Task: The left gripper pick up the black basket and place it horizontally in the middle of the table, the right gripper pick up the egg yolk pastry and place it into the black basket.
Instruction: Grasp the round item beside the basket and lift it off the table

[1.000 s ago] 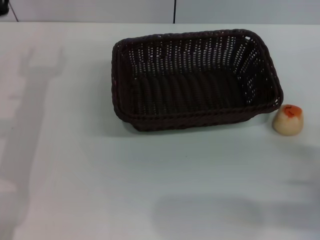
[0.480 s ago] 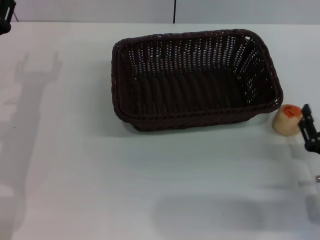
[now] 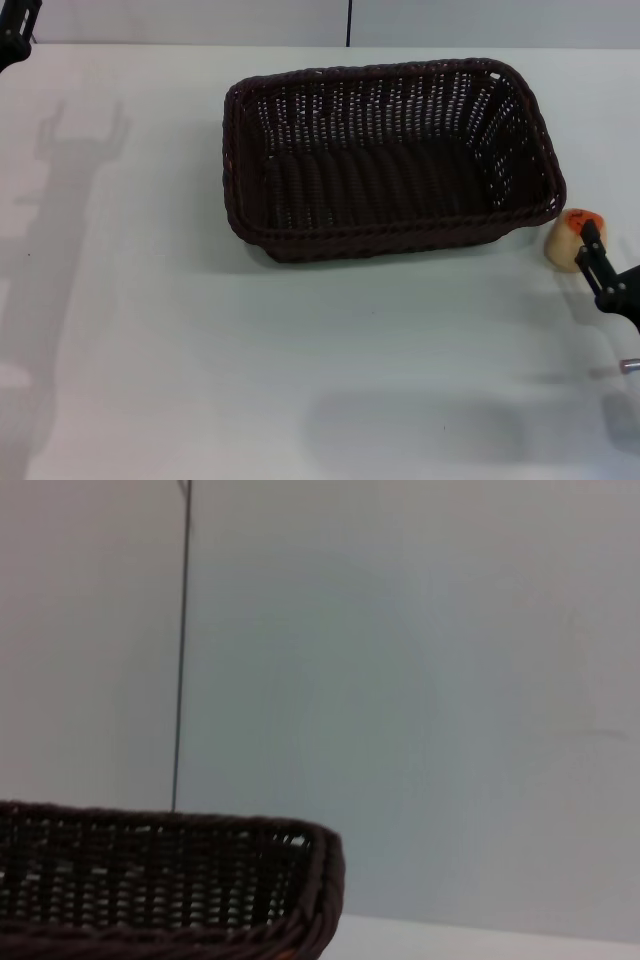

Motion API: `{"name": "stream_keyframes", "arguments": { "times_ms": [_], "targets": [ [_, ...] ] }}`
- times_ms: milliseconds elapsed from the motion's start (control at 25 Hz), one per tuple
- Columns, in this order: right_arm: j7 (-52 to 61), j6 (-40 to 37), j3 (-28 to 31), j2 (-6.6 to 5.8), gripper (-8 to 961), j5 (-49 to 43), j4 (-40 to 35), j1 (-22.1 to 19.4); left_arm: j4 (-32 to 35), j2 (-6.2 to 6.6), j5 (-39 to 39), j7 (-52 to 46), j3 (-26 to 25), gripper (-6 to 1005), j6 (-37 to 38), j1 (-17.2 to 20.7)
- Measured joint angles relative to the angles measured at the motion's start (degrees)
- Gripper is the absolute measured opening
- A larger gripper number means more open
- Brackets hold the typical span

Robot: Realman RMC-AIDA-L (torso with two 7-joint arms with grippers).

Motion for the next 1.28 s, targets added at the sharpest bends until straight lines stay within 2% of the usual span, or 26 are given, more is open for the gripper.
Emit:
{"name": "stream_keyframes", "arguments": {
  "times_ms": [960, 1240, 1280],
  "targets": [
    [0.23, -7.5, 1.48, 0.0, 731, 1.11, 0.38, 2.57, 0.08, 0.18, 0.0, -0.09, 0.8, 787, 0.13, -0.04],
    [0.31, -10.31, 3.56, 0.0, 725, 1.55, -0.71, 2.69, 0.08, 0.2, 0.32, -0.15, 0.87, 786, 0.29, -0.06],
    [0.32, -10.92, 3.87, 0.0, 681, 1.56, -0.98, 2.68, 0.08, 0.21, 0.34, -0.16, 0.88, 786, 0.35, -0.06]
  ]
}}
